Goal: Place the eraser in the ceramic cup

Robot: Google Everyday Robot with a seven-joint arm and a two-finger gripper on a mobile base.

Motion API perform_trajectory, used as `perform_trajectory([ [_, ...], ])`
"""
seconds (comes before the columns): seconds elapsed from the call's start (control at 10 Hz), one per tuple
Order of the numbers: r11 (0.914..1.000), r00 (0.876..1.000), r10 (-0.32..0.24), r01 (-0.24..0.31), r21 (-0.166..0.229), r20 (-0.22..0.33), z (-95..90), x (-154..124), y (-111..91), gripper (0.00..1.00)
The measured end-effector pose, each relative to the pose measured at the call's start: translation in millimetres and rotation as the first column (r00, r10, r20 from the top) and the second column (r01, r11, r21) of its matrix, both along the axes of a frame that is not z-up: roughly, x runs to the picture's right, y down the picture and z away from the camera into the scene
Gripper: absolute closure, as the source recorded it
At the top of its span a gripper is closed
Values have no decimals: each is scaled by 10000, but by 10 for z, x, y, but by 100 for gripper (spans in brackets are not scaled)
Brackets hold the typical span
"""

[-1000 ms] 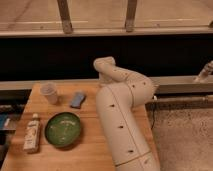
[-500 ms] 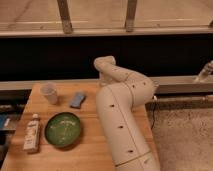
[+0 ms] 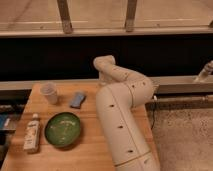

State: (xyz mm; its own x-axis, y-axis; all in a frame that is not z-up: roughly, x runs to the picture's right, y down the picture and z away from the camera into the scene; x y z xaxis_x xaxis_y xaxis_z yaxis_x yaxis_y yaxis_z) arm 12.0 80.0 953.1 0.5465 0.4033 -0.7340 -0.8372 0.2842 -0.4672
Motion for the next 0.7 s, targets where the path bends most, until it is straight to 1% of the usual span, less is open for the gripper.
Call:
perform_trajectory([
  [0.1, 9999, 9998, 18, -21, 143, 200, -83, -30, -43, 100],
  [0.2, 9992, 9990, 103, -120, 386, 435, -215, -28, -127, 100],
  [0.4, 9959, 9969, 319, -377, 821, 718, -386, -5, -267, 100],
  [0.6, 9846, 9916, 685, -850, 1528, 1097, -615, 79, -474, 100],
  [0.7, 9763, 9883, 837, -1069, 1884, 1273, -713, 107, -579, 100],
])
